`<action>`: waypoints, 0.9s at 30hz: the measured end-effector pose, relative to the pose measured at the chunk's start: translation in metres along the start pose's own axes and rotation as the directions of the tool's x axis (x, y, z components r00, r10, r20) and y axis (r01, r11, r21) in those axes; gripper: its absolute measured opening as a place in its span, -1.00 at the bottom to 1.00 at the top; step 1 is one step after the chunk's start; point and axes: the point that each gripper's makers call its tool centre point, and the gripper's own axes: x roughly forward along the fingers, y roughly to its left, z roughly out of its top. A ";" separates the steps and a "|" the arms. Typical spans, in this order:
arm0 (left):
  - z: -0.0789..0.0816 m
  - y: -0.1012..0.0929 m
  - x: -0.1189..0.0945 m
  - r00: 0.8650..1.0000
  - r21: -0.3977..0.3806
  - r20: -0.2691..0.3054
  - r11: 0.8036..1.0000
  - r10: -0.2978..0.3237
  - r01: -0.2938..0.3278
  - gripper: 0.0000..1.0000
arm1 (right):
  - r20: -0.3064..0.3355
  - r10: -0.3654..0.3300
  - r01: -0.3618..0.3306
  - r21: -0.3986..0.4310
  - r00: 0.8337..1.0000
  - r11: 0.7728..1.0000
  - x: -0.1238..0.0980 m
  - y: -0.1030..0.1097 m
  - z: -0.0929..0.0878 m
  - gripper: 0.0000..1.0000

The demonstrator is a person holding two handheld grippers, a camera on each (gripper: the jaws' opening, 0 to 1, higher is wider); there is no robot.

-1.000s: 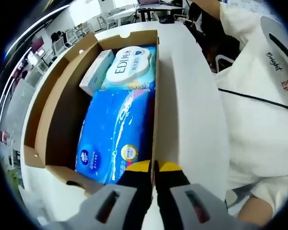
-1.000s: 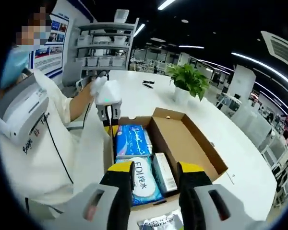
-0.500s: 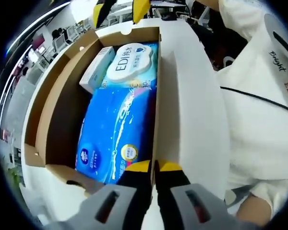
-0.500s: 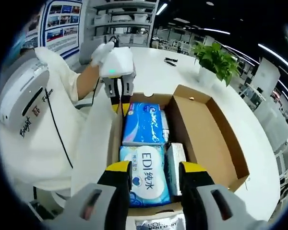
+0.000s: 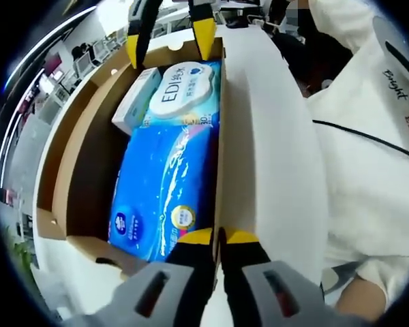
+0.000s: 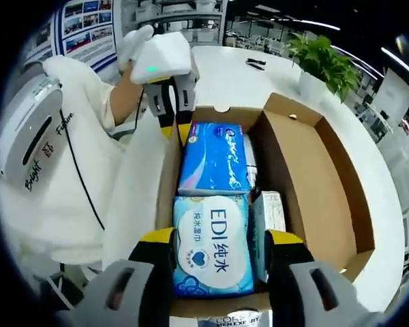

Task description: Operate the shoe box by opening the lid, removing the specified soft item, and placing it in the target area until the item is outside and the box remains undamaged.

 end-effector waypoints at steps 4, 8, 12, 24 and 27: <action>0.000 -0.001 0.000 1.000 -0.005 0.000 1.000 0.003 -0.003 -0.95 | -0.023 0.045 -0.045 -0.001 0.999 0.999 0.009 0.006 -0.003 0.09; 0.000 -0.001 0.000 1.000 -0.006 -0.002 1.000 0.002 -0.002 -0.94 | -0.079 0.079 -0.080 -0.009 0.994 0.997 0.018 0.010 -0.015 0.11; -0.001 0.000 0.000 1.000 -0.012 -0.004 1.000 0.000 0.000 -0.94 | -0.076 0.115 -0.112 0.041 0.990 0.993 0.023 0.012 -0.018 0.07; 0.000 0.001 0.001 1.000 -0.010 -0.003 1.000 0.003 -0.003 -0.94 | -0.169 0.165 -0.153 0.079 0.972 0.985 0.037 0.010 -0.040 0.25; 0.000 0.001 0.001 1.000 -0.010 -0.003 1.000 0.003 -0.003 -0.94 | -0.176 0.175 -0.162 0.084 0.969 0.983 0.039 0.010 -0.040 0.27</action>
